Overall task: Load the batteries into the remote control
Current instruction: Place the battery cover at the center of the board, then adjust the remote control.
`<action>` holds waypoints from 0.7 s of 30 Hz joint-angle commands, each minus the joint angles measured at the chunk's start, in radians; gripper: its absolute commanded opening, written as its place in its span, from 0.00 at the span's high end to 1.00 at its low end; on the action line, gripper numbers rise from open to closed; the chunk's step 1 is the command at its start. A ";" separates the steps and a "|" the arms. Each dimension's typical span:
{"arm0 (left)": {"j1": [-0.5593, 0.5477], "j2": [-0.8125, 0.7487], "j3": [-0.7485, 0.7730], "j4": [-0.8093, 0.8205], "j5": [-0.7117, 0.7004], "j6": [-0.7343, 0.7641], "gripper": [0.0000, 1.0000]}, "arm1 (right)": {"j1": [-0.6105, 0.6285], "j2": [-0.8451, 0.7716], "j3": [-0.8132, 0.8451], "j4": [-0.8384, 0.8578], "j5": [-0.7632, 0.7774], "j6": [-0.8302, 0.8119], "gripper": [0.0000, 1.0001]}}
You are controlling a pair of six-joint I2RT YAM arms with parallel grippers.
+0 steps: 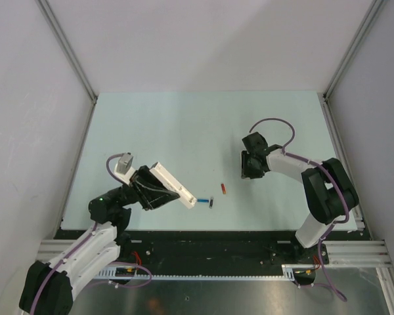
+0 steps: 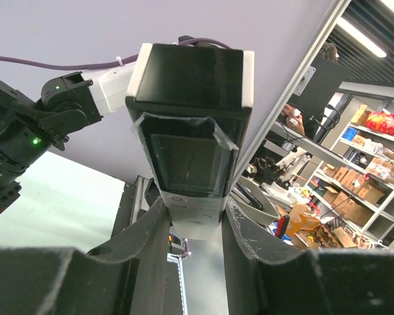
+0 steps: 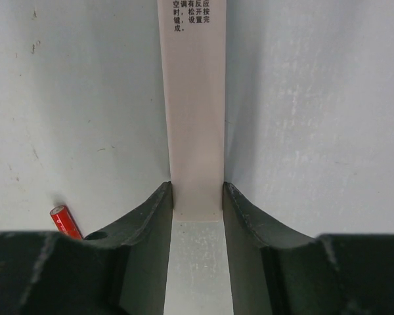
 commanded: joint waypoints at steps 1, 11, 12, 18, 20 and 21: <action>0.002 0.003 0.008 0.357 -0.005 0.017 1.00 | -0.005 -0.028 0.003 0.005 0.002 0.002 0.54; 0.002 0.034 0.023 0.357 -0.008 0.008 1.00 | 0.082 -0.416 0.018 -0.053 -0.037 0.035 0.40; 0.002 0.040 0.031 0.357 -0.007 0.007 1.00 | 0.107 -0.475 0.018 -0.021 -0.050 0.035 0.39; -0.025 0.127 0.098 0.357 0.006 0.008 1.00 | 0.099 -0.703 0.018 0.199 -0.493 0.179 0.16; -0.040 0.146 0.120 0.357 0.012 0.011 1.00 | 0.122 -0.712 0.018 0.253 -0.606 0.212 0.12; -0.044 0.164 0.137 0.357 0.012 0.013 1.00 | 0.142 -0.715 0.023 0.290 -0.625 0.219 0.11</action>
